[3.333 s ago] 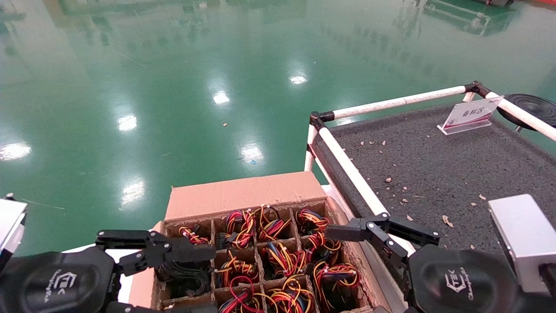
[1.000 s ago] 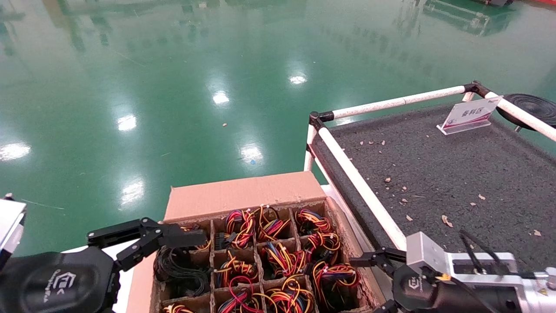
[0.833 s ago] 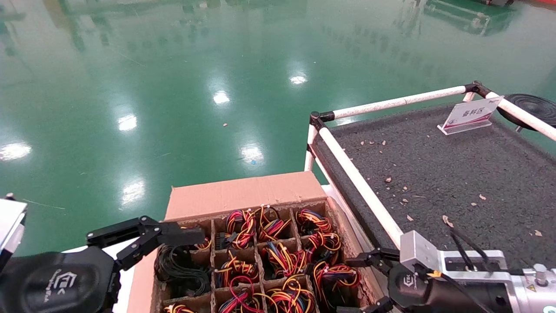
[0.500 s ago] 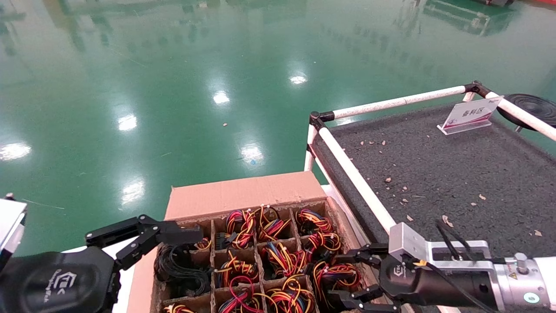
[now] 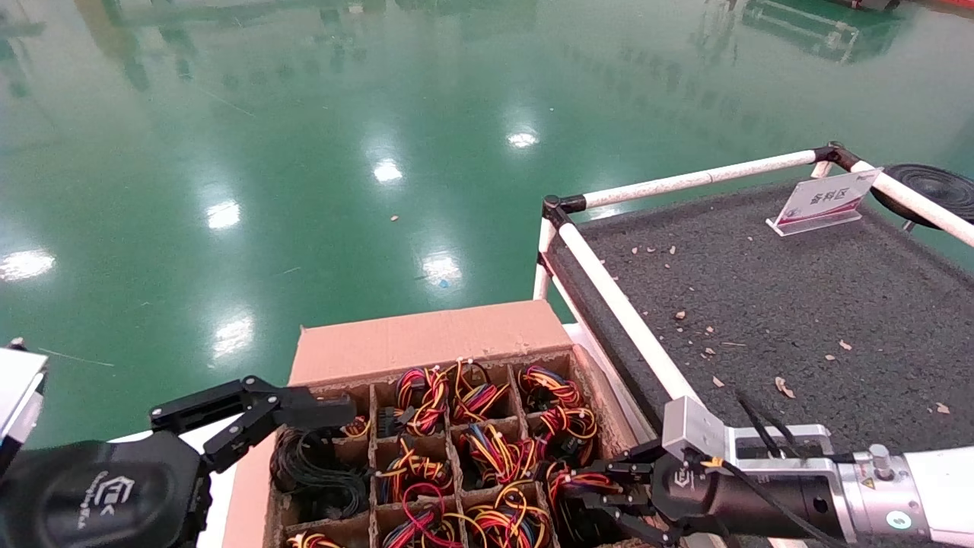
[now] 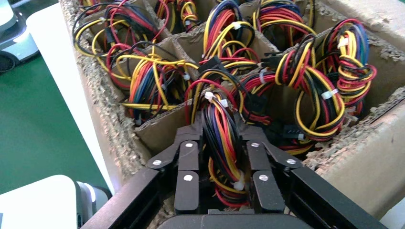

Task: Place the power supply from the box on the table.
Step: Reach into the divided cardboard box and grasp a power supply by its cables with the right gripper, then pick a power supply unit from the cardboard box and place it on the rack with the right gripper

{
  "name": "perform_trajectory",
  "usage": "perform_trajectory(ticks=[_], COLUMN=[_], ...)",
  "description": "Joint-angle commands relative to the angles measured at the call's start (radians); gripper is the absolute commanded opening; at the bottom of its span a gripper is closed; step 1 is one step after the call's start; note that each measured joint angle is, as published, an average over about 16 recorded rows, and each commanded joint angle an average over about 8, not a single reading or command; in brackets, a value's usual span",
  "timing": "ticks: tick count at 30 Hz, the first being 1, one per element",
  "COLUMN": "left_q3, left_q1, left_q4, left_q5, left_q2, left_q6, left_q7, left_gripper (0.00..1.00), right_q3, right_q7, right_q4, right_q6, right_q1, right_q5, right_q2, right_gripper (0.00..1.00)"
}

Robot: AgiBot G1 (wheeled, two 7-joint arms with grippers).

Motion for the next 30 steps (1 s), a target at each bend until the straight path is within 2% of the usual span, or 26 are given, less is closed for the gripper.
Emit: perform_trajectory(ticks=[1, 11, 16, 22, 26, 30], left_q3=[0.000, 0.000, 0.000, 0.000, 0.000, 0.000], left_q1=[0.000, 0.000, 0.000, 0.000, 0.000, 0.000], left_q4=[0.000, 0.000, 0.000, 0.000, 0.000, 0.000], left_q5=[0.000, 0.000, 0.000, 0.000, 0.000, 0.000], left_q2=[0.000, 0.000, 0.000, 0.000, 0.000, 0.000], left_q6=[0.000, 0.000, 0.000, 0.000, 0.000, 0.000], left_q7=[0.000, 0.000, 0.000, 0.000, 0.000, 0.000], left_gripper=[1.00, 1.00, 1.00, 1.00, 1.00, 1.00], right_q3=[-0.002, 0.014, 0.023, 0.034, 0.044, 0.049], right_q7=[-0.007, 0.027, 0.094, 0.219, 0.287, 0.311], right_q4=[-0.017, -0.056, 0.006, 0.128, 0.176, 0.168], right_q6=[0.005, -0.054, -0.067, -0.063, -0.053, -0.035], right_q1=[0.007, 0.048, 0.063, 0.088, 0.134, 0.212], right_q5=[-0.004, 0.058, 0.153, 0.303, 0.383, 0.410], right_q2=[-0.007, 0.000, 0.040, 0.114, 0.145, 0.149], right_gripper=[0.00, 0.00, 0.00, 0.00, 0.00, 0.00])
